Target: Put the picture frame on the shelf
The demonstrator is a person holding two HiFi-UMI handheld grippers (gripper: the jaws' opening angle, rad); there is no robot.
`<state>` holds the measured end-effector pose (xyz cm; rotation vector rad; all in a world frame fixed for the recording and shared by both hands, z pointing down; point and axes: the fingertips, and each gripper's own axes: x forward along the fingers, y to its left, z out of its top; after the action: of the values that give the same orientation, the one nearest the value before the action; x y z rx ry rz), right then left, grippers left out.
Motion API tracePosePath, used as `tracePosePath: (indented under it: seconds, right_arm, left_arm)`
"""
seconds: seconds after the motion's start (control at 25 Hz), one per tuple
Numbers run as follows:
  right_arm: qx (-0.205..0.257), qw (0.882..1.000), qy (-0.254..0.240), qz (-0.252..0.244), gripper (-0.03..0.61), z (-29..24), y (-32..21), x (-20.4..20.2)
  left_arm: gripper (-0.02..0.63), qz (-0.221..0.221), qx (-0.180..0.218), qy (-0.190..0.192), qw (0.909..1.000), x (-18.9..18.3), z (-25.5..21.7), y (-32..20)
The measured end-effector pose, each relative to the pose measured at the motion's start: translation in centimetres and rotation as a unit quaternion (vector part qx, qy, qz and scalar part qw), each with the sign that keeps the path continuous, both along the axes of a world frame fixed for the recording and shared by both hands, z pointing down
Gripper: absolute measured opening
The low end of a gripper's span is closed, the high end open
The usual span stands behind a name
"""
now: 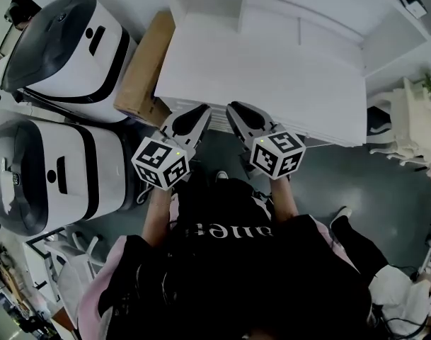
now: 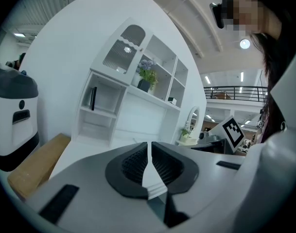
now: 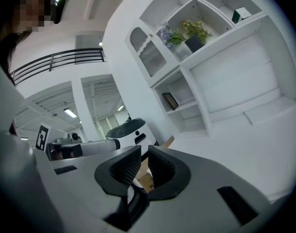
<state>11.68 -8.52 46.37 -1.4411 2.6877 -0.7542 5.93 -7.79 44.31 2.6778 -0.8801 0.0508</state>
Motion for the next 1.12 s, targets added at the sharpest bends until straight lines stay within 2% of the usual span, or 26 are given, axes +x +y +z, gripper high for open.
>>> tracePosePath:
  seconds: [0.56,1.12]
  right_arm:
    - [-0.001,1.000,0.000,0.023,0.067,-0.3,2.5,-4.6]
    - [-0.009,0.999,0.013,0.042,0.066,-0.5,3.0,-7.6]
  left_arm:
    - [0.020,0.024,-0.008,-0.006,0.9997,-4.6,0.2,2.8]
    - [0.020,0.041,-0.005,0.007,0.9991,-7.9,-0.3,2.9]
